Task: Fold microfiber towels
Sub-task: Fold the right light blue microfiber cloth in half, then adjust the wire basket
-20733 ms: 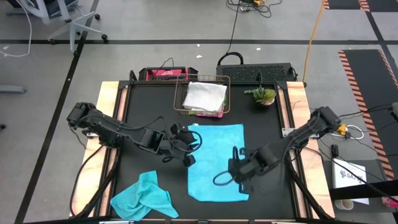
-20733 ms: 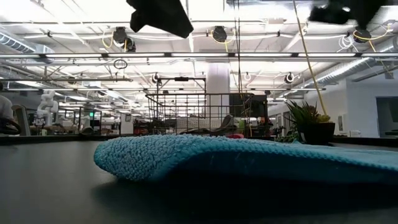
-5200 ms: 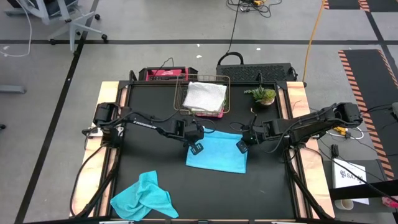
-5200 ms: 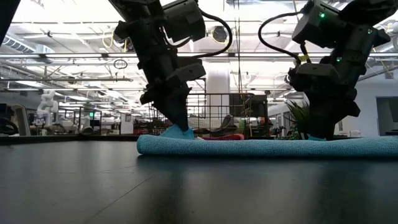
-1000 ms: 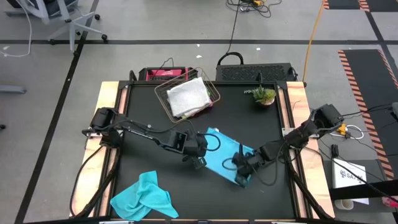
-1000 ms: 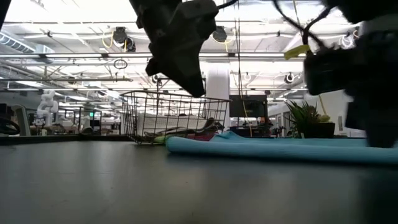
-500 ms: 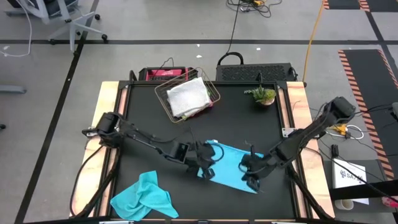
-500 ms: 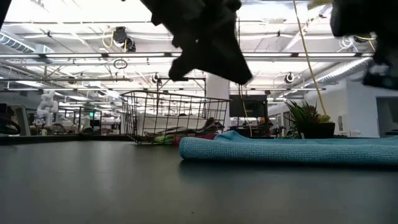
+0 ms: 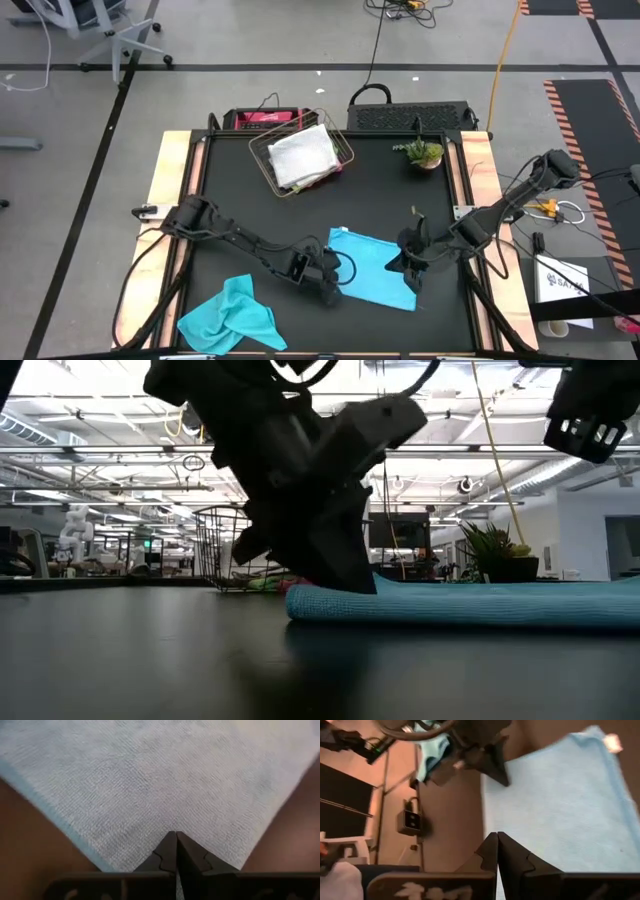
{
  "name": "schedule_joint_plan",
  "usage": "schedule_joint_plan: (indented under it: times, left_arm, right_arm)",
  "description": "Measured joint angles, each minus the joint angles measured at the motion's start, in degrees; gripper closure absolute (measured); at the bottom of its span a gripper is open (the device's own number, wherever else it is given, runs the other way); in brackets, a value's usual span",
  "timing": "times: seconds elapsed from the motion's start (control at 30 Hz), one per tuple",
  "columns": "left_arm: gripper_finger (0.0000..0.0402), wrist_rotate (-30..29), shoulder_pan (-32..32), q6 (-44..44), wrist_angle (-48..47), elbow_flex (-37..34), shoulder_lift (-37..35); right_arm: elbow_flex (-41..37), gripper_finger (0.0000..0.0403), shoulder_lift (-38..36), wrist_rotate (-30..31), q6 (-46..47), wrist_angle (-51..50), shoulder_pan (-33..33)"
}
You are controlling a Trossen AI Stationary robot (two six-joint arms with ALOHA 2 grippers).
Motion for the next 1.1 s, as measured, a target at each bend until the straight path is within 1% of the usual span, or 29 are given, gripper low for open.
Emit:
schedule_joint_plan:
  times: [0.1,0.17,0.3,0.37,0.43,0.6,0.7,0.73,0.83,0.9,0.97,1.03,1.1]
  left_arm:
    - [0.0398,4.4,-1.1,-2.2,-1.2,0.1,-0.1]
    - [0.0398,6.9,-2.2,-3.5,-3.2,0.1,-0.9]
    - [0.0394,7.3,-3.9,-6.2,-5.9,0.0,-2.2]
    - [0.0398,5.5,-4.3,-6.6,-7.3,-0.2,-3.8]
    - [0.0398,2.4,-4.3,-6.5,-7.2,-0.1,-6.2]
    - [0.0392,-6.4,-4.2,-4.5,-12.5,0.0,-13.5]
    - [0.0398,-13.3,-4.2,-5.0,-20.3,0.0,-18.4]
    - [0.0398,-15.6,-4.3,-6.2,-24.7,0.0,-20.1]
    - [0.0396,-20.5,-4.3,-14.0,-39.7,0.0,-24.7]
    - [0.0398,-21.2,-4.3,-21.0,-50.8,0.0,-27.3]
    - [0.0399,-20.7,-4.3,-28.4,-60.0,0.0,-29.3]
    - [0.0396,-18.8,-4.2,-36.1,-68.4,0.0,-31.0]
    - [0.0394,-16.9,-3.8,-43.1,-74.4,0.0,-32.1]
  right_arm:
    - [0.0,0.0403,0.1,0.2,0.0,-1.7,-0.1]
    - [0.0,0.0403,0.2,1.5,-0.4,-2.2,-0.5]
    - [0.0,0.0403,0.2,4.7,-1.9,-2.1,-2.9]
    - [0.0,0.0403,0.2,4.2,-3.6,-0.6,-5.4]
    - [0.1,0.0403,0.2,1.9,-6.5,1.1,-8.8]
    - [2.4,0.0403,0.2,-3.5,-17.9,8.0,-18.0]
    - [5.8,0.0403,0.8,-6.4,-24.8,9.5,-24.4]
    - [7.1,0.0403,1.2,-7.8,-26.2,9.4,-26.6]
    - [9.9,0.0403,2.9,-12.3,-29.2,9.5,-33.0]
    - [10.5,0.0403,4.6,-13.8,-30.7,9.3,-36.8]
    - [10.6,0.0403,6.3,-15.7,-31.3,8.7,-40.5]
    - [10.7,0.0403,8.6,-17.6,-31.3,8.7,-44.2]
    - [10.7,0.0403,10.8,-18.4,-31.7,7.7,-47.8]
